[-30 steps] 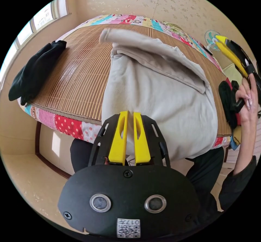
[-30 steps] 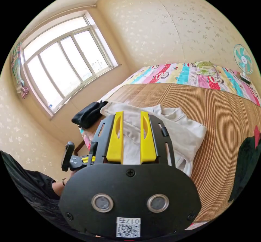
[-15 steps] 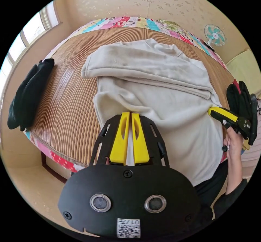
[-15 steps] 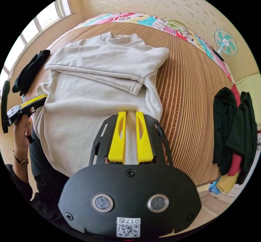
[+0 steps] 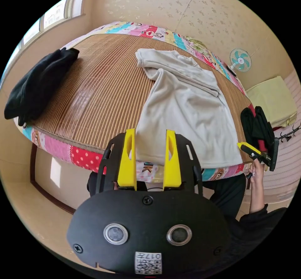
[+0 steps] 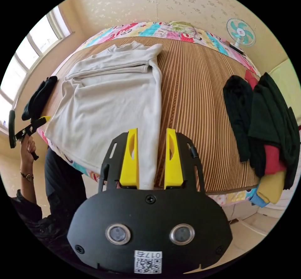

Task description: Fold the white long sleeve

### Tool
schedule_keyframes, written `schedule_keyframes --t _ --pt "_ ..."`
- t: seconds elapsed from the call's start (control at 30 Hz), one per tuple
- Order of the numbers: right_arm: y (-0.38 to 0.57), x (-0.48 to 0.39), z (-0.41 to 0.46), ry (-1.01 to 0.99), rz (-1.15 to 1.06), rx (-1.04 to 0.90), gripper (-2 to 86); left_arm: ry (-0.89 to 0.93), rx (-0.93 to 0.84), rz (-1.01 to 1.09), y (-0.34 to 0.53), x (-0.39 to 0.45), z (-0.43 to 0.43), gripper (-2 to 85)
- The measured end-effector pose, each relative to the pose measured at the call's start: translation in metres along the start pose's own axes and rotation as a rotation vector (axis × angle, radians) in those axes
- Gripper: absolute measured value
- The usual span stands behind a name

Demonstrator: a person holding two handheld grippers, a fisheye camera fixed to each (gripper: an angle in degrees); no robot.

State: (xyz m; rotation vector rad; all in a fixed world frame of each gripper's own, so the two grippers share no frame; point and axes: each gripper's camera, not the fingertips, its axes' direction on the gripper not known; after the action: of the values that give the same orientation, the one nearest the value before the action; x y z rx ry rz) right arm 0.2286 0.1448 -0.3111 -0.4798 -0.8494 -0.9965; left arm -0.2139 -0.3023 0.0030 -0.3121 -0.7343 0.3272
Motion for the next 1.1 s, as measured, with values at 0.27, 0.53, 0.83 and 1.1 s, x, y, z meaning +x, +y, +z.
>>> schedule_keyframes --t 0.27,0.53,0.83,1.1 --pt "0.089 0.047 -0.005 -0.216 0.152 0.007 4.0 0.173 -0.147 0.015 0.05 -0.04 -0.003 2.7" --pt "0.141 0.115 -0.128 -0.704 0.148 0.211 3.0 0.774 0.027 -0.124 0.1 -0.122 -0.124 0.8" --pt "-0.053 0.109 -0.168 -0.609 0.054 0.396 4.0 0.725 0.187 -0.173 -0.097 -0.129 -0.128 3.9" --pt "-0.162 0.021 -0.094 -0.125 0.021 0.298 9.0 0.423 0.198 -0.33 -0.139 -0.147 -0.074 14.8"
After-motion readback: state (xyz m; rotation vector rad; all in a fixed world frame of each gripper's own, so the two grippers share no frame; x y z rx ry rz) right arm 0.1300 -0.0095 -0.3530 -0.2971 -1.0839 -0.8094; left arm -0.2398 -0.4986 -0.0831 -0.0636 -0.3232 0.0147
